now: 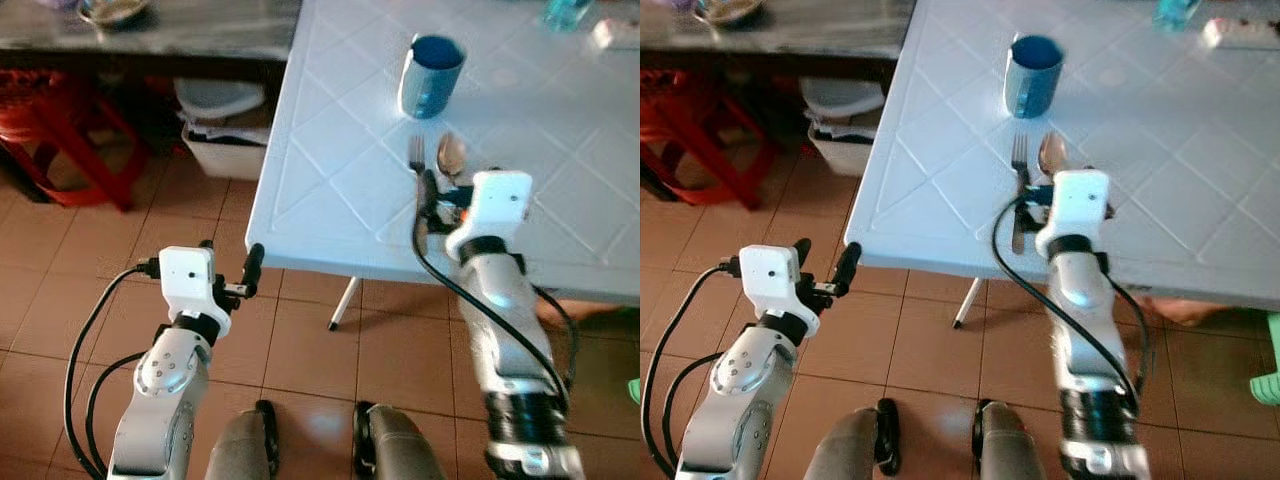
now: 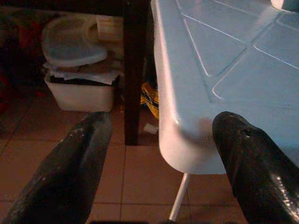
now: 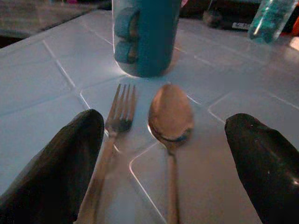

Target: Setting the table

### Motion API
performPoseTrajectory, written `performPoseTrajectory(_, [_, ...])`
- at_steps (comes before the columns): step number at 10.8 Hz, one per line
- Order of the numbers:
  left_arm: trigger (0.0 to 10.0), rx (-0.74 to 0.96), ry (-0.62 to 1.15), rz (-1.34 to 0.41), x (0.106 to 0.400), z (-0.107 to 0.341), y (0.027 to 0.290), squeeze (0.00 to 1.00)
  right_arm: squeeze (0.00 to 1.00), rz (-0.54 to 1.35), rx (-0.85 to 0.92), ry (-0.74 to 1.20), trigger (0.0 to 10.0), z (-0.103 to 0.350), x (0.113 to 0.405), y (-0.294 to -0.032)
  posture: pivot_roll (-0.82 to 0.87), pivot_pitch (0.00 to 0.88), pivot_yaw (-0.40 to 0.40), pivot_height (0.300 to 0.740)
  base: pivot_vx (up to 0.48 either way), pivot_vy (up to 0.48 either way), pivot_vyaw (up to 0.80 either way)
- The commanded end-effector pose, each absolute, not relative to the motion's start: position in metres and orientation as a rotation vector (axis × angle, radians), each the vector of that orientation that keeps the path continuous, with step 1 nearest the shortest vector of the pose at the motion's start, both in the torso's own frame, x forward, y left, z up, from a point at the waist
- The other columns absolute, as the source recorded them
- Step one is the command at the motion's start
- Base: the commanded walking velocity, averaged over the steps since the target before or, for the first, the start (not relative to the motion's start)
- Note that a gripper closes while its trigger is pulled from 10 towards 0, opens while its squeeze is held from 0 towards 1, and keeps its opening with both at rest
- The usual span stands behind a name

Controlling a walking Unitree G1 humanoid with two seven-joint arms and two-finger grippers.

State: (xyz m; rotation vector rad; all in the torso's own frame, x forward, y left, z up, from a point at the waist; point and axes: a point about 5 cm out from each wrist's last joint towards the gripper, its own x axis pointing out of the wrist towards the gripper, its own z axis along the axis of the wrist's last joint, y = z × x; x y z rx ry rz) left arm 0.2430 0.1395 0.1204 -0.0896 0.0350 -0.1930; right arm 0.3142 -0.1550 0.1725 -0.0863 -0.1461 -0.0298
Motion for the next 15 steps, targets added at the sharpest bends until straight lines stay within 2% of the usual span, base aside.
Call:
performPoseTrajectory(1, [10.0, -0.08, 0.046, -0.207, 0.239, 0.12, 0.14, 0.0, 0.0, -0.006, -0.083, -0.144, 10.0, 0.175, 0.318, -0.146, -0.03, 0.274, 0.05, 0.74, 0.0, 0.0, 0.0])
performPoseTrajectory(4, [10.0, -0.075, 0.051, -0.21, 0.237, 0.121, 0.141, 0.0, 0.0, 0.045, -0.072, -0.141, 10.0, 0.186, 0.33, -0.132, -0.02, 0.285, 0.049, 0.74, 0.0, 0.0, 0.0])
performPoseTrajectory(7, [10.0, -0.076, 0.058, -0.207, 0.236, 0.121, 0.142, 0.0, 0.0, 0.078, -0.071, -0.071, 10.0, 0.175, 0.33, -0.127, -0.02, 0.292, 0.05, 0.74, 0.0, 0.0, 0.0])
performPoseTrajectory(8, [10.0, -0.075, 0.062, -0.211, 0.235, 0.12, 0.142, 0.0, 0.0, 0.089, -0.061, -0.034, 2.8, 0.169, 0.33, -0.126, -0.02, 0.298, 0.052, 0.74, 0.0, 0.0, 0.0])
performPoseTrajectory(9, [10.0, -0.074, 0.065, -0.212, 0.235, 0.12, 0.142, 0.0, 0.0, 0.089, -0.055, -0.017, 2.3, 0.167, 0.331, -0.126, -0.02, 0.301, 0.052, 0.74, 0.0, 0.0, 0.0])
performPoseTrajectory(10, [10.0, -0.073, 0.068, -0.213, 0.235, 0.12, 0.142, 0.0, 0.0, 0.096, -0.038, 0.004, 0.0, 0.165, 0.332, -0.126, -0.02, 0.303, 0.05, 0.74, 0.0, 0.0, 0.0])
performPoseTrajectory(15, [10.0, -0.079, 0.072, -0.216, 0.235, 0.12, 0.142, 0.0, 0.0, 0.111, -0.075, 0.111, 0.0, 0.157, 0.335, -0.13, -0.02, 0.305, 0.047, 0.74, 0.0, 0.0, 0.0])
